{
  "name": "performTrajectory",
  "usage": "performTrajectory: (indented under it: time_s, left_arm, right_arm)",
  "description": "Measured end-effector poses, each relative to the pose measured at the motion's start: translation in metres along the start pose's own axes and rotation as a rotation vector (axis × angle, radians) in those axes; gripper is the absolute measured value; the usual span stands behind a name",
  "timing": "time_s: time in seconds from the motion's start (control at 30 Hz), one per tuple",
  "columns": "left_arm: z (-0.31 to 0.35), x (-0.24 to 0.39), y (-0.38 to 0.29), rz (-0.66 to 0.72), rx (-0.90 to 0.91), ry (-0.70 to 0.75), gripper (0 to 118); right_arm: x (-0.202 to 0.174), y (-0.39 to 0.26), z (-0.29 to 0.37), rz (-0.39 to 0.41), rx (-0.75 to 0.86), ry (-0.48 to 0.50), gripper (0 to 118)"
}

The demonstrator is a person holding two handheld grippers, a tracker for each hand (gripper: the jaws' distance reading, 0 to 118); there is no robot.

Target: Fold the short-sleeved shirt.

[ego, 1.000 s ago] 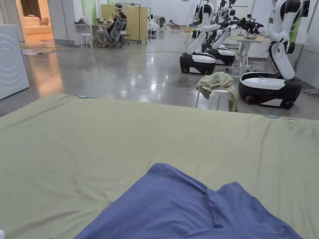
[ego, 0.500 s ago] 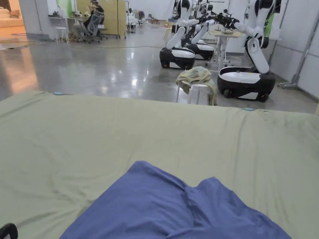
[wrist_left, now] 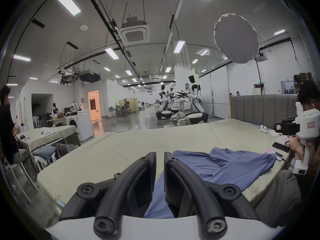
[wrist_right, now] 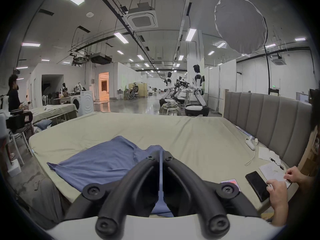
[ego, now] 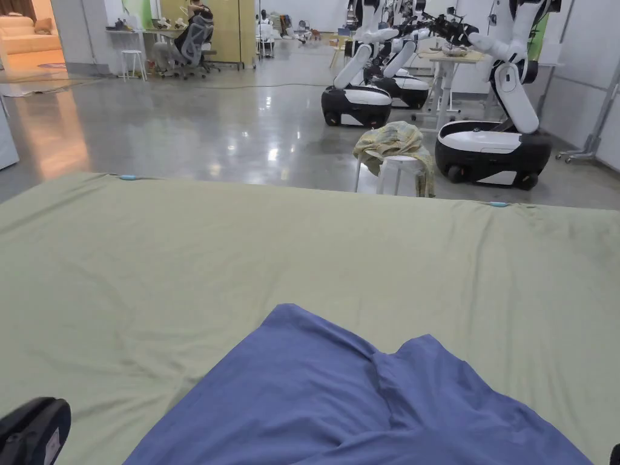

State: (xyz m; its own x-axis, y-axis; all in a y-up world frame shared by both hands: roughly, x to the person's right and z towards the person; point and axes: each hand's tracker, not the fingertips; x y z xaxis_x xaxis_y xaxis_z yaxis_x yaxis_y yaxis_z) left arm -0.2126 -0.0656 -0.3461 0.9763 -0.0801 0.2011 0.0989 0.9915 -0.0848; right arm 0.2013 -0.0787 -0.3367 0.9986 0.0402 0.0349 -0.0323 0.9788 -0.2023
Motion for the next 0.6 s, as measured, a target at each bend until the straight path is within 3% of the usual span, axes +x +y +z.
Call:
performTrajectory:
  time_s: [0.27, 0.6]
  left_arm:
    - [0.003, 0.0, -0.004, -0.012, -0.012, 0.079, 3]
    - [0.001, -0.011, -0.007, 0.052, -0.028, 0.04, 3]
  right_arm:
    - [-0.008, 0.002, -0.007, -0.014, -0.021, 0.047, 0]
    - [-0.014, 0.004, -0.007, -0.024, -0.032, 0.091, 0]
